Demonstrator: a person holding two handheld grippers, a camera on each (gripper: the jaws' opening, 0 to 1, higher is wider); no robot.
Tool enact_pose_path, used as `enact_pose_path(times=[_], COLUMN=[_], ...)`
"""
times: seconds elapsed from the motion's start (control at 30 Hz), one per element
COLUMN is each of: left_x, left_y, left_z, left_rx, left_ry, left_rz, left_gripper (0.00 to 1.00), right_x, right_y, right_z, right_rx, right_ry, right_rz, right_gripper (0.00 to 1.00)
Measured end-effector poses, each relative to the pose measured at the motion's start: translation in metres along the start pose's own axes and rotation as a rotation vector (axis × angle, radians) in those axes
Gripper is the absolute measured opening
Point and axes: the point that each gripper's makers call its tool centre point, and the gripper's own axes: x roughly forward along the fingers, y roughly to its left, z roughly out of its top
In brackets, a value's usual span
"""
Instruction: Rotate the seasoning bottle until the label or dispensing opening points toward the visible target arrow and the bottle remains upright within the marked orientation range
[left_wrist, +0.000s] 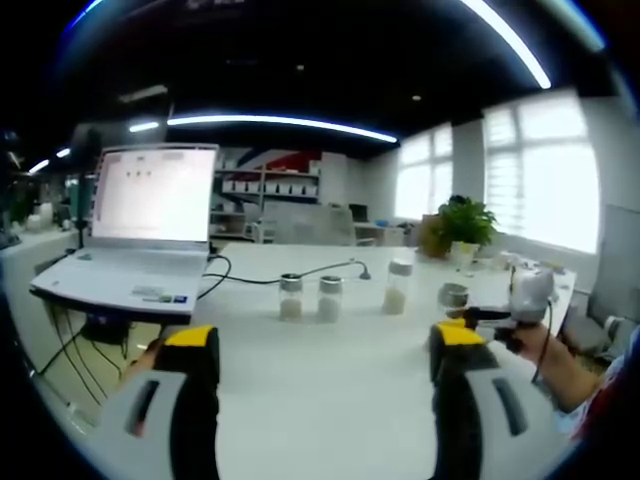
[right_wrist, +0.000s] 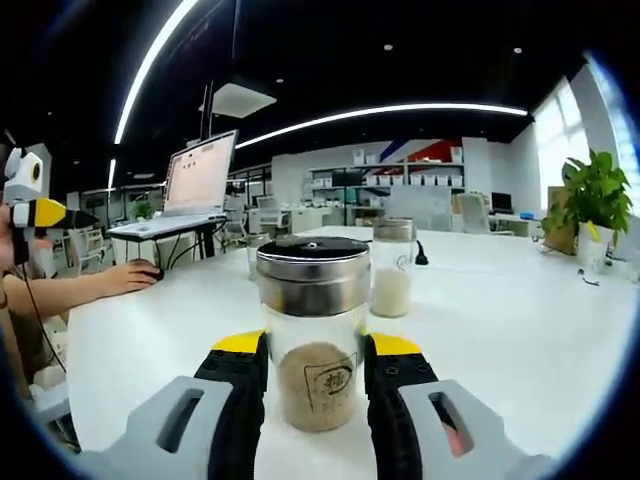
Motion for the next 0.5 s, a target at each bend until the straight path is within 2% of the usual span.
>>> enact_pose_path(times=[0.23,0.4,0.43,0.47,0.5], left_x=[-0.0002,-0.0014,-0.0016,-0.0015,-0.0014], left_y=[-0.0009,0.0008,0.0008,0.0004,-0.0001], left_z=[-0.0001,0.003,0.004,0.0043,0.0046], left_rx=[-0.001,0.005,0.011,0.013,0.015], left_ry=[-0.002,-0.01,-0.012,-0.014,-0.016], left_rz=[-0.001,0.0,0.001,0.0,-0.001], left_gripper=[0.92,0.92,0.92,0.92,0.92], right_x=[0.0001,-0.0015,-0.0027,-0.0026,-0.0032], right_y=[-0.0006,-0.0004,-0.0025,-0.0049,-0.0078], right_z=[-0.0003,-0.0019,-0.0044,-0.0032,-0.0009], right_rx=[0.008,-0.015,-0.036,-0.049,-0.047], right_ry=[0.003,0.021,0.041,0.036,0.021], right_rz=[-0.003,0.045,0.044,0.039,0.034], right_gripper=[0.38,0.39,0.44,0.52,0.65])
